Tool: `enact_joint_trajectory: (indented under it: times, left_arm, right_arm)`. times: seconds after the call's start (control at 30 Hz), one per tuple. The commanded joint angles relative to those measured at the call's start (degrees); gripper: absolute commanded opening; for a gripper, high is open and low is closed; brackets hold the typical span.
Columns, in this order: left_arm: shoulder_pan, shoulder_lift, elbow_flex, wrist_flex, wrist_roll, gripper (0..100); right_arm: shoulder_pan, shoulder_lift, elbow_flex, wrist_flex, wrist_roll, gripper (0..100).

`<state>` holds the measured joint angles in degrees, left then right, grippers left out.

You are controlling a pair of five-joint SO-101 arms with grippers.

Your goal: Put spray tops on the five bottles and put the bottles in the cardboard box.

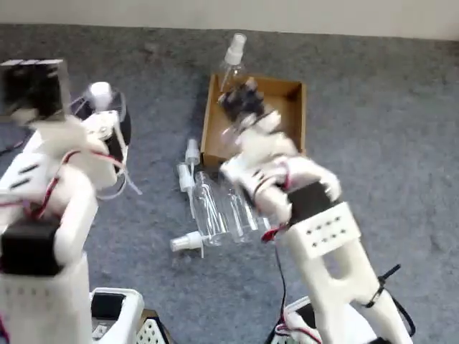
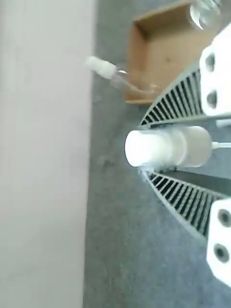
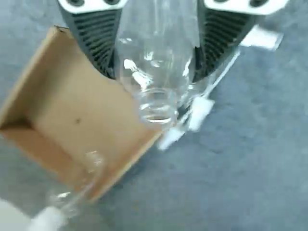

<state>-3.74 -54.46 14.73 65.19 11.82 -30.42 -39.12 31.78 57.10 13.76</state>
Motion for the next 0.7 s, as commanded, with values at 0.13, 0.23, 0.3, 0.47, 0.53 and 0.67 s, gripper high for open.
enact_joint_trajectory:
  times: [0.13,0.23,0.3,0.47,0.53,0.67]
  left_arm:
    - [-0.66,-8.66,-2.59,-2.73,12.04,0]
    - [-0.66,-12.35,0.57,-2.9,12.13,0]
    - [-1.45,-15.16,4.18,-3.16,12.13,0]
    - [-6.99,-23.52,14.64,-9.41,12.48,0]
    - [-8.48,-26.68,19.21,-12.48,14.59,0]
    - [-8.66,-30.64,24.48,-16.18,15.91,0]
  right_arm:
    - [-7.69,-4.88,10.68,-6.81,1.23,0.4]
    - [-9.54,-5.05,11.65,-6.99,3.6,0.4]
    - [-11.21,-5.85,11.56,-8.04,2.37,0.4]
    - [-16.75,-11.82,16.66,-16.4,-0.44,0.4]
    - [-18.33,-14.9,21.05,-19.3,-0.53,0.4]
    - [-19.47,-17.89,26.68,-20.62,-0.62,0.4]
